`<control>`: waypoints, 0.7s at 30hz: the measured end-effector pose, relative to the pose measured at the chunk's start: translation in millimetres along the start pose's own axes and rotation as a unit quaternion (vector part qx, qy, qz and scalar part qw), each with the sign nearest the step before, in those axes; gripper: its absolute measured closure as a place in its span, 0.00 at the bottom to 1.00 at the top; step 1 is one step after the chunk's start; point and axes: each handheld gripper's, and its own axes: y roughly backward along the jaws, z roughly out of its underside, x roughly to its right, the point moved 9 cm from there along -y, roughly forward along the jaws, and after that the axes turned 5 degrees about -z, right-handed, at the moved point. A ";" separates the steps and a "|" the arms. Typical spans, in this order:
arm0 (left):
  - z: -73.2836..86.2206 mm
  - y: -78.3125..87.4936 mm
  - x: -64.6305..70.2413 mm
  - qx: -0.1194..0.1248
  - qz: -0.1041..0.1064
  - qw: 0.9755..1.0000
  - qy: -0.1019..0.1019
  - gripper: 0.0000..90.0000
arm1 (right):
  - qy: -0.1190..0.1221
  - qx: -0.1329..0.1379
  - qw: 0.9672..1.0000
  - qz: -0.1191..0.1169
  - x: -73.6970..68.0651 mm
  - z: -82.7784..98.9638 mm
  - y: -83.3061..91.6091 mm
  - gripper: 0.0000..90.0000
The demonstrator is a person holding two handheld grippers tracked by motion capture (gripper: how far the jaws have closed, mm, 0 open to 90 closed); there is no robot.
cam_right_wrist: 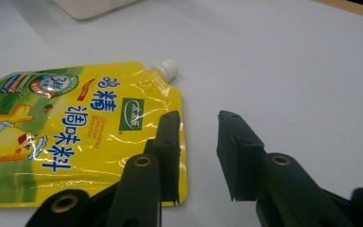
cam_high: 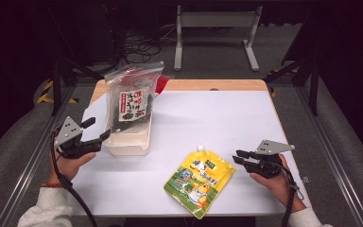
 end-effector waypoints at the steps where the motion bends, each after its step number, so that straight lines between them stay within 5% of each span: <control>1: 0.2 2.1 3.4 0.000 0.002 1.000 -0.001 0.31 | -0.002 0.002 1.000 0.002 0.5 0.1 0.6 0.79; 8: 17.6 15.2 36.7 -0.017 0.045 0.999 0.006 0.22 | -0.013 0.003 1.000 -0.006 0.4 6.3 2.9 0.81; 14: 47.5 13.3 77.0 -0.054 0.091 0.994 -0.023 0.21 | -0.009 -0.017 1.000 -0.008 -4.0 16.6 5.1 0.84; 16: 59.4 7.1 85.6 -0.081 0.098 0.991 -0.045 0.21 | -0.009 -0.019 1.000 -0.007 -4.7 17.7 5.7 0.84; 20: 68.6 0.0 107.7 -0.100 0.135 0.984 -0.059 0.22 | -0.013 -0.021 1.000 -0.010 -6.9 20.2 7.3 0.81; 21: 72.8 -2.3 122.3 -0.108 0.161 0.978 -0.079 0.23 | -0.015 -0.023 1.000 -0.009 -7.9 23.2 7.6 0.79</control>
